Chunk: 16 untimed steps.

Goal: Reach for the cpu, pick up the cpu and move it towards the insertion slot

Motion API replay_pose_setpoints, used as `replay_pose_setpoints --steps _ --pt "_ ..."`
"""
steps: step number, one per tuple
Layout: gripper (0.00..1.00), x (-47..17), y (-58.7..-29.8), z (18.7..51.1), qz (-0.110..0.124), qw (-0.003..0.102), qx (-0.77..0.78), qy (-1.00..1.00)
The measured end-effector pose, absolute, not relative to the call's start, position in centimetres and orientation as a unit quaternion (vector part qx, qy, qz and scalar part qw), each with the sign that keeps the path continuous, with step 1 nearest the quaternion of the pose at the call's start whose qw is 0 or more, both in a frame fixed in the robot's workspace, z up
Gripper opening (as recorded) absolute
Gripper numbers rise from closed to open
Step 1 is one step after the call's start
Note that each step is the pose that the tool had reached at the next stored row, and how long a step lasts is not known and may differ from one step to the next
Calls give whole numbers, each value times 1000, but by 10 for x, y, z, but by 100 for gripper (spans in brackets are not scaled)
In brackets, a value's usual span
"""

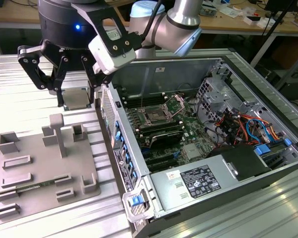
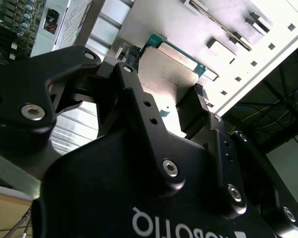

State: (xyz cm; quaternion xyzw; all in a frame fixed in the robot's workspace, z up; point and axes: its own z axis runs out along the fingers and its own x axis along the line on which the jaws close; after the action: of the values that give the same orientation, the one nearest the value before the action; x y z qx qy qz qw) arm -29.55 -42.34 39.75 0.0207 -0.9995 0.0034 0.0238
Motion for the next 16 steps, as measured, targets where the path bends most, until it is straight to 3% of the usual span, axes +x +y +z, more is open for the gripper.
replay_pose_setpoints --steps 16 --pt "55 -287 -423 397 3 24 21 -999"
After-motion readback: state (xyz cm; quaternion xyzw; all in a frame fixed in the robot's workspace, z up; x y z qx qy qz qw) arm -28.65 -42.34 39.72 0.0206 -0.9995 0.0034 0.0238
